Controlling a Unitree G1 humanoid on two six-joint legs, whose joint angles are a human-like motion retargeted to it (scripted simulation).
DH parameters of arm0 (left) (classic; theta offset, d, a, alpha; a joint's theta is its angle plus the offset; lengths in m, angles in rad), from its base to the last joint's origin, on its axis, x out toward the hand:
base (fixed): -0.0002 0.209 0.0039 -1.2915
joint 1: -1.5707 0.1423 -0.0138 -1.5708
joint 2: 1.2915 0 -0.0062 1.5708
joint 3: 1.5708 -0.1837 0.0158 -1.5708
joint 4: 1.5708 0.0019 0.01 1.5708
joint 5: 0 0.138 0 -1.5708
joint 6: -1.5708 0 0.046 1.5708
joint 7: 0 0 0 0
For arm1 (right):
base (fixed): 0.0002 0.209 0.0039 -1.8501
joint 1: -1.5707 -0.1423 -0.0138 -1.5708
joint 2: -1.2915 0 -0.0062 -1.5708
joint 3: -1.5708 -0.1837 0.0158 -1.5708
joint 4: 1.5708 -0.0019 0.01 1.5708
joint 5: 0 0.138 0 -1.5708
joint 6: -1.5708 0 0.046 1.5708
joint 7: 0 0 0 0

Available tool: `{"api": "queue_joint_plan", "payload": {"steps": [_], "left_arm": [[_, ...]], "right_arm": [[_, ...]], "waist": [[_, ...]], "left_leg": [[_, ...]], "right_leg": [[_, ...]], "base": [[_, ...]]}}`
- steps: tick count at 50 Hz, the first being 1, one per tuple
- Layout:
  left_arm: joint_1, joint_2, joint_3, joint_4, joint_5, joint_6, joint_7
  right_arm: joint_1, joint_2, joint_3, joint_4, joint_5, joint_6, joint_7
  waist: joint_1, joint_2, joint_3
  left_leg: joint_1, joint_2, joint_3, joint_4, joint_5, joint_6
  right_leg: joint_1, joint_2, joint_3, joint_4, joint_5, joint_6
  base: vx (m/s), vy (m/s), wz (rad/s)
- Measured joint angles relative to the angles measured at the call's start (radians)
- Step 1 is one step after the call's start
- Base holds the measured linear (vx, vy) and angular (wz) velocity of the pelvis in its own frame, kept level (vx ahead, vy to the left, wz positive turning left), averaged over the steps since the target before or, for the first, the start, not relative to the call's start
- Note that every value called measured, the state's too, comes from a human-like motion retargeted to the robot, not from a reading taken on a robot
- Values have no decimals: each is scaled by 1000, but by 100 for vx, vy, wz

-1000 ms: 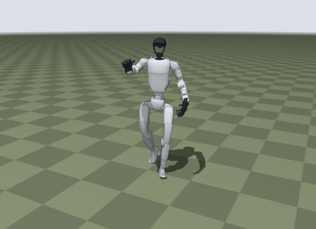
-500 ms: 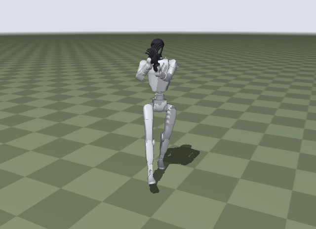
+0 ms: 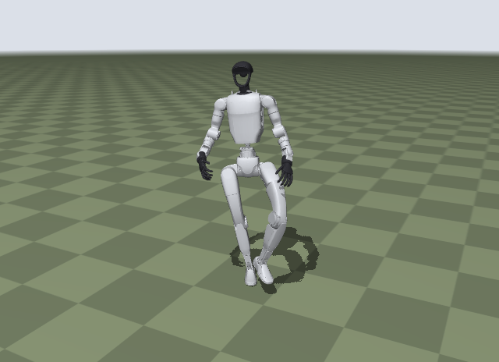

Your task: Kungfu

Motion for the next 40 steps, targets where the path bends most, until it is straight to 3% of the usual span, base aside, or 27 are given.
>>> {"api": "queue_joint_plan", "payload": {"steps": [2,5,7,8,10,12,15,18,20,23,28,35,40], "left_arm": [[131,8,21,11,-32,49,-28],[315,24,43,-21,-48,129,-133],[399,35,56,-61,-57,136,-244],[440,41,48,-87,-80,130,-296],[512,32,26,-128,-138,128,-380],[537,5,22,-173,-211,151,-497],[538,-21,-6,-250,-275,198,-648],[541,0,-44,-293,-202,200,-680],[535,25,-79,-308,-164,188,-675],[531,69,-114,-308,-74,172,-690],[504,109,-102,-305,29,163,-742],[300,165,-30,-316,86,247,-677],[17,110,-37,-410,-118,279,-604]], "right_arm": [[107,-29,-44,77,-64,16,-33],[257,-54,-60,151,-113,22,-56],[338,-63,-47,156,-110,13,-48],[376,-62,-42,151,-99,1,-32],[449,-51,-26,139,-58,-25,8],[492,-4,-19,132,25,-7,59],[487,81,-12,122,122,106,105],[498,91,-17,92,5,158,151],[502,84,-3,76,-56,162,181],[513,70,20,62,-174,171,295],[543,60,15,60,-242,122,262],[557,82,-31,87,-265,189,210],[539,73,-69,117,-350,225,19]], "waist": [[58,6,33],[154,-9,85],[177,-42,97],[167,-54,91],[191,-73,93],[177,-53,88],[196,-27,75],[219,-61,45],[184,-78,12],[118,-48,-34],[49,-37,-106],[0,-63,-138],[11,-57,-130]], "left_leg": [[-58,-16,-17,-286,109,-34],[-46,-68,-147,-831,374,-146],[-70,-132,-291,-1010,202,-114],[-100,-147,-294,-1051,42,-84],[-96,-132,-185,-1070,-43,-110],[-136,-85,-140,-929,-25,-93],[-229,-54,-211,-563,-14,-70],[-176,-44,-117,-285,-41,-117],[-121,-18,14,-110,-100,-70],[-43,72,79,226,-192,-43],[73,0,61,585,-197,-141],[112,-82,21,706,-218,-150],[6,-106,-14,485,-208,-145]], "right_leg": [[37,28,58,6,0,-10],[107,35,159,35,-17,-14],[123,3,181,41,-29,-14],[118,-8,169,36,-31,-13],[135,-21,183,48,-42,-2],[126,-12,152,41,-39,23],[97,-20,97,25,-36,63],[72,-65,101,32,-50,103],[56,-107,62,17,-57,132],[39,-90,14,29,-87,146],[20,-110,3,23,-120,154],[15,-134,6,26,-151,163],[26,-121,35,30,-159,192]], "base": [[42,0,-183],[41,-1,-190],[32,-9,-67],[33,-12,0],[45,-11,-17],[21,0,7],[5,-1,-30],[22,-7,-19],[34,-10,72],[30,-6,80],[35,-12,50],[20,-8,42],[18,7,-16]]}}
